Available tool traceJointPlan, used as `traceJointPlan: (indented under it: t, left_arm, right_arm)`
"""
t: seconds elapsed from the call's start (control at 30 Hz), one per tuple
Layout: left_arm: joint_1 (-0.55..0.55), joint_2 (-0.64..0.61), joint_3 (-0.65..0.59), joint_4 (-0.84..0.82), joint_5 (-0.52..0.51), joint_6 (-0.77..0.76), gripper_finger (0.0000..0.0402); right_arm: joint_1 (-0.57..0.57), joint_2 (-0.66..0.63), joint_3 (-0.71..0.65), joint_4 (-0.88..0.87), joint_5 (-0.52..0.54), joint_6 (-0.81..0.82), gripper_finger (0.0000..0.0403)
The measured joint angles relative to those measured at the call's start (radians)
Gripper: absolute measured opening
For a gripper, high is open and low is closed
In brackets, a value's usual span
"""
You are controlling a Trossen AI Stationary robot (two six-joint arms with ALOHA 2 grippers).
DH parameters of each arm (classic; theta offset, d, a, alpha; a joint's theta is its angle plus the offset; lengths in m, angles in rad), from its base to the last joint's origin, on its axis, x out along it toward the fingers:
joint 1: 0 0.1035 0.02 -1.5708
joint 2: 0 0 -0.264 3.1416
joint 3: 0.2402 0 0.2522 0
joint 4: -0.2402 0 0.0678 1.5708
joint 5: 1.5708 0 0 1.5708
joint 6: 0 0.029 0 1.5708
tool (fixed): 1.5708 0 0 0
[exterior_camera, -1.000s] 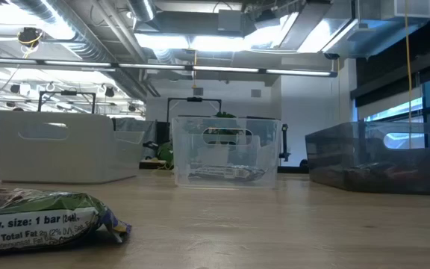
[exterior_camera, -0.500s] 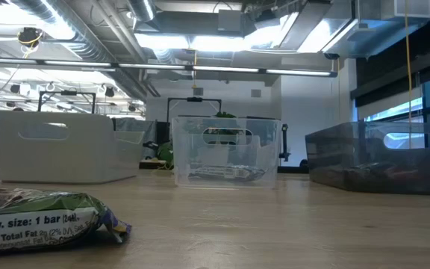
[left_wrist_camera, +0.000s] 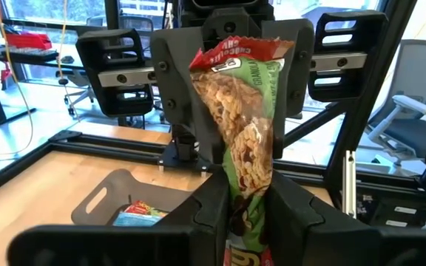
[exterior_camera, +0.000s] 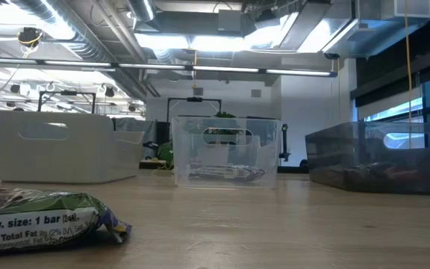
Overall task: Pick and place Granola Bars by type
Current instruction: Put the red granola bar into the black transparent bin
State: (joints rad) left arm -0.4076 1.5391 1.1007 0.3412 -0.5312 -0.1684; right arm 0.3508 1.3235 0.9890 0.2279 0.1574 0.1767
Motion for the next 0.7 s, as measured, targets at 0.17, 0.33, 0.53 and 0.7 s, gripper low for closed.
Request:
traceJointPlan:
  t: [0.17,0.33,0.53,0.7]
  left_arm:
    - [0.0,0.0,0.0,0.0,-0.011,-0.001,0.0067]
    - [0.0,0.0,0.0,-0.002,-0.016,-0.001,0.0081]
    - [-0.004,-0.004,0.0,-0.004,-0.024,-0.001,0.0133]
    - [-0.003,-0.032,0.0,-0.133,-0.018,-0.002,0.0181]
  right_arm:
    - [0.0,0.0,0.0,0.0,0.0,-0.002,0.0075]
    - [0.0,0.0,0.0,-0.006,0.0,-0.002,0.0075]
    - [0.001,0.0,0.0,-0.026,-0.006,-0.002,0.007]
    - [0.001,-0.012,0.0,-0.092,-0.006,0.028,0.0071]
